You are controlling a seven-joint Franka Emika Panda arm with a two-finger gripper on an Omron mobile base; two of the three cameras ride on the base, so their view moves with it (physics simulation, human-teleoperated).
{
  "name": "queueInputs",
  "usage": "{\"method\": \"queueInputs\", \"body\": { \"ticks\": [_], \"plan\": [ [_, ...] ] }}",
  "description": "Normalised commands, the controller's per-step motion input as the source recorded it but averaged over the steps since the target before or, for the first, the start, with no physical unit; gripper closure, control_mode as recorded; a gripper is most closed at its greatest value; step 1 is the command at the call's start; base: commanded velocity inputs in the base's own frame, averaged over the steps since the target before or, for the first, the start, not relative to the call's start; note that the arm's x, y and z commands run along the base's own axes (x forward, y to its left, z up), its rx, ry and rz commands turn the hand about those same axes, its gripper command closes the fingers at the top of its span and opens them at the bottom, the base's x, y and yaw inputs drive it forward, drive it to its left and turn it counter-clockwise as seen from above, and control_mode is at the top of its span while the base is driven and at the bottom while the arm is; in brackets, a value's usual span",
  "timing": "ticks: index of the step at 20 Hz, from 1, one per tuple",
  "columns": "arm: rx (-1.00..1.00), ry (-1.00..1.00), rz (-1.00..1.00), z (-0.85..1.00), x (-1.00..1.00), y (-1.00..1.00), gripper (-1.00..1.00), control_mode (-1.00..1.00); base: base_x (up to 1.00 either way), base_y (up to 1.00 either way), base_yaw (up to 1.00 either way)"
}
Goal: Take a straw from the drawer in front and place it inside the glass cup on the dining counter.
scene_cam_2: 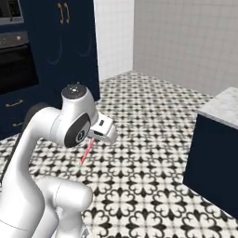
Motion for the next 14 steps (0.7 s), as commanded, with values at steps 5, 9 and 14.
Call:
{"method": "queueInputs", "body": {
  "ticks": [5, 9, 14],
  "plan": [
    [0.00, 0.00, 0.00, 0.00, 0.00, 0.00, 1.00, 1.00, 1.00, 0.61, -0.43],
    [0.00, 0.00, 0.00, 0.00, 0.00, 0.00, 1.00, 1.00, 1.00, 0.63, -0.44],
    [0.00, 0.00, 0.00, 0.00, 0.00, 0.00, 1.00, 1.00, 1.00, 0.63, -0.44]
  ]
}}
